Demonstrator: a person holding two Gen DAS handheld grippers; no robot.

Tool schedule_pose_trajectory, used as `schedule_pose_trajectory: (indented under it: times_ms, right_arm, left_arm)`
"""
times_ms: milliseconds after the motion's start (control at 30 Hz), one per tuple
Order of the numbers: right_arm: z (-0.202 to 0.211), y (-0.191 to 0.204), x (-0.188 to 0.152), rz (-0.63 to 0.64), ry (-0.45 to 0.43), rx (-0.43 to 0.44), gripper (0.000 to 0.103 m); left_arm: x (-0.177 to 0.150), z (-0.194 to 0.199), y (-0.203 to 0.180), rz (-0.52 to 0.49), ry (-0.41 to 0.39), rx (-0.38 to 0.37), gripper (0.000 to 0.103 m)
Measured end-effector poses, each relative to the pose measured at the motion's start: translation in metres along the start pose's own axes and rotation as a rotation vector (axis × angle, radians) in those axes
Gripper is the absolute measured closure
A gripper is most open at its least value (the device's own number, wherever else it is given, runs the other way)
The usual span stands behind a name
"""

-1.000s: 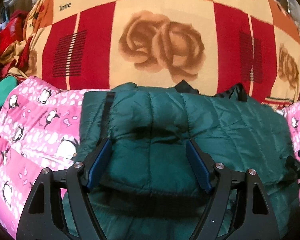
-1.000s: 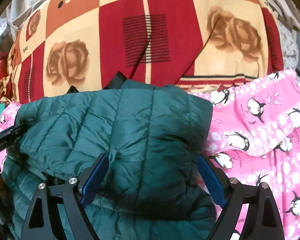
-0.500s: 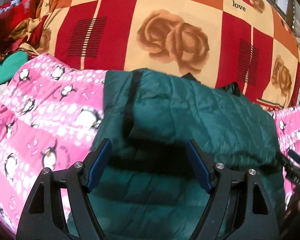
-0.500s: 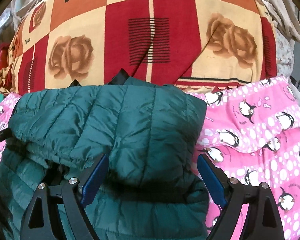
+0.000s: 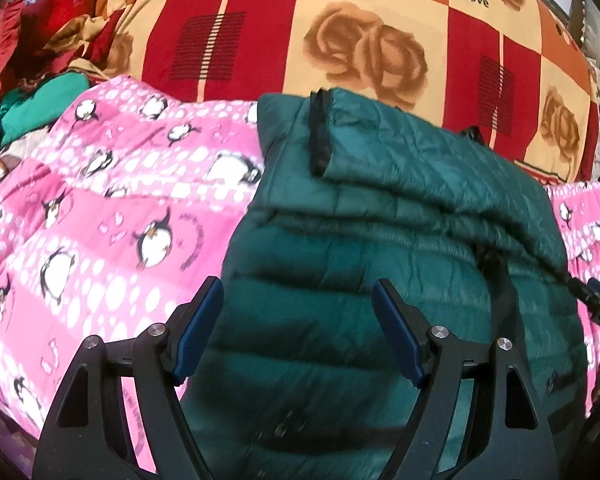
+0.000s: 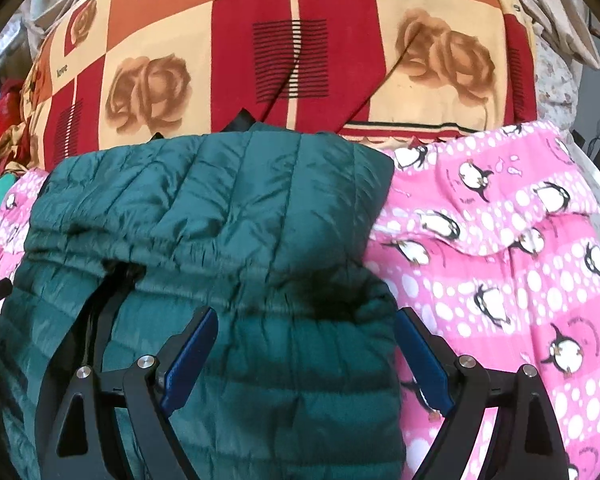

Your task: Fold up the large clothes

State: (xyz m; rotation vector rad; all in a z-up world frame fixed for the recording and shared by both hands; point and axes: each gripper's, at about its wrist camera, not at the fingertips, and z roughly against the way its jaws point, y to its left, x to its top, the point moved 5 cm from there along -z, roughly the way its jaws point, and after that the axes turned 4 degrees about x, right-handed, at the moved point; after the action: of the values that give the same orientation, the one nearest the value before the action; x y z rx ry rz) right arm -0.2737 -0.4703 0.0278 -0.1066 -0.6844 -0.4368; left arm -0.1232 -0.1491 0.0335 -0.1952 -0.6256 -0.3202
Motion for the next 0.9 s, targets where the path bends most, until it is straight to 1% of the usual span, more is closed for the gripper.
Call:
schedule_pose_trajectory:
  times_ms: [433,533,900]
  right_arm:
    - [0.028,0.000,-0.042,0.007,0.032,0.021,0.015]
    - [0.033,-0.002,-0.051,0.000,0.039,0.026,0.015]
    - [0.057,-0.010,-0.081,-0.010,0.063,0.024,0.015]
  left_arm:
    - [-0.051,0.020,0.022,-0.009,0.043,0.003,0.026]
    - [-0.058,0.025,0.026,-0.012,0.043,0.009,0.026]
    - [-0.077,0.039,0.034,0.000,0.065,-0.011,0.026]
